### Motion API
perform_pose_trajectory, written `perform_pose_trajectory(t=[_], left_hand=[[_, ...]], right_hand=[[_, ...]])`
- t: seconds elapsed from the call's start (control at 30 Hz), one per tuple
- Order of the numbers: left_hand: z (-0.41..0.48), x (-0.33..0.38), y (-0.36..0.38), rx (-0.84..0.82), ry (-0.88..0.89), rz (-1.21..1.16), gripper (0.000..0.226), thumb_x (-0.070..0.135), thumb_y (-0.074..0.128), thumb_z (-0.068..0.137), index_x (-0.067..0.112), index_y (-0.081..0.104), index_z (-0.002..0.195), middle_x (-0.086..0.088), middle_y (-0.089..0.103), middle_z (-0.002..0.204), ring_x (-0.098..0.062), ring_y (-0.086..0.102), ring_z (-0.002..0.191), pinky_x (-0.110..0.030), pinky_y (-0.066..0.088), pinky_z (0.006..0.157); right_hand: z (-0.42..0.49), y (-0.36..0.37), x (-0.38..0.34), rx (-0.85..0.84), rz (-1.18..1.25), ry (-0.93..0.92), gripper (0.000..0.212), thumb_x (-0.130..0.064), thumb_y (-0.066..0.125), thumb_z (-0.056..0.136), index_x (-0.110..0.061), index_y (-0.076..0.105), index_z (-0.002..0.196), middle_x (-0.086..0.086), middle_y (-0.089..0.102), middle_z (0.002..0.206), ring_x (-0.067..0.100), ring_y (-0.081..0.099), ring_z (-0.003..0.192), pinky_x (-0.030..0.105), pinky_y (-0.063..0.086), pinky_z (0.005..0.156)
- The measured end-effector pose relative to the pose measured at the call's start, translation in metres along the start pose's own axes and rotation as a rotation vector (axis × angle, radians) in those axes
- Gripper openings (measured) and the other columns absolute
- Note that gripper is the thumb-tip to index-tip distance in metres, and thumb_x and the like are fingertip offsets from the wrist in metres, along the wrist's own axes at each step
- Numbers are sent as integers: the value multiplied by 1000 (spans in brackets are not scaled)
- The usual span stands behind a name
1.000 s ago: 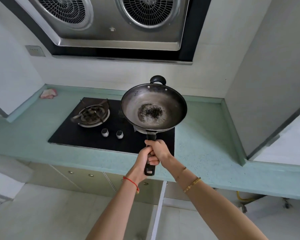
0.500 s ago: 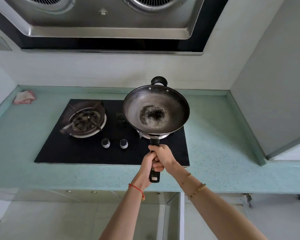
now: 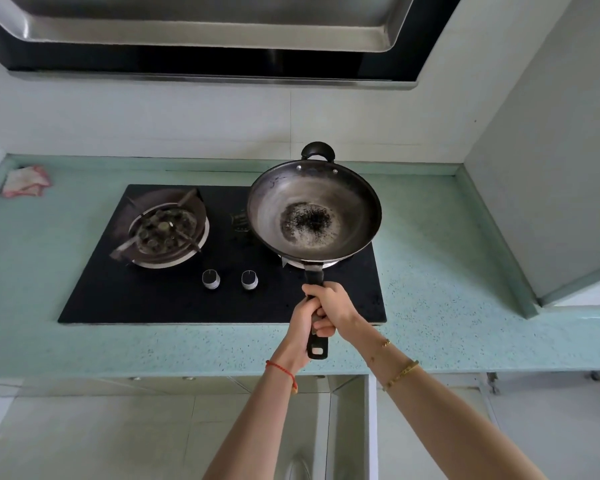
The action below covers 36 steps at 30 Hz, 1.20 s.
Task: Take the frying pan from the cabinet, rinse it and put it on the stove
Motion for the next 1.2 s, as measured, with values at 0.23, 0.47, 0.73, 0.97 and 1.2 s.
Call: perform_pose_trajectory(t=[0.23, 0.47, 0.73, 0.97, 1.2], left_hand=[[5, -5, 0, 24, -2, -12, 42, 16, 39, 104, 12, 42, 62, 4, 35, 43, -4, 34, 31, -15, 28, 32], [4, -2, 6, 3, 0, -38, 43, 15, 39, 104, 14, 39, 60, 5, 33, 43, -3, 32, 31, -15, 28, 33], [0, 3, 10, 33, 21, 43, 41, 16, 39, 104, 12, 42, 63, -1, 35, 52, -4, 37, 34, -14, 32, 35], [8, 11, -9, 80, -4, 422, 41, 40, 56, 95, 0, 65, 96, -11, 71, 69, -23, 70, 60, -44, 62, 77], [3, 36, -20, 196, 73, 842, 76, 79, 40, 82, 10, 69, 94, -7, 72, 94, -21, 68, 87, -33, 54, 80]], right_hand=[[2, -4, 2, -2, -24, -6, 26, -30, 61, 93, -5, 57, 89, 7, 48, 62, 15, 52, 32, 22, 45, 36], [4, -10, -2, 7, -50, 19, 28, -31, 62, 93, -3, 60, 95, 7, 47, 63, 14, 53, 31, 22, 46, 35], [6, -14, -3, 17, -138, 58, 43, -37, 63, 94, 0, 66, 114, 6, 46, 61, 10, 48, 26, 19, 42, 32], [13, -14, 5, 3, -3, 124, 60, -59, 48, 96, -2, 64, 107, 8, 58, 66, 23, 60, 64, 31, 52, 63], [12, -28, 3, 121, 137, 79, 56, -51, 40, 102, -4, 59, 126, 14, 67, 120, 28, 64, 112, 38, 52, 97]])
Point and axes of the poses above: each hand's wrist, its own z-axis towards the middle knuckle, its own y-axis out of the palm, x = y × z, the point moved 10 cm from there along z, towards the middle knuckle
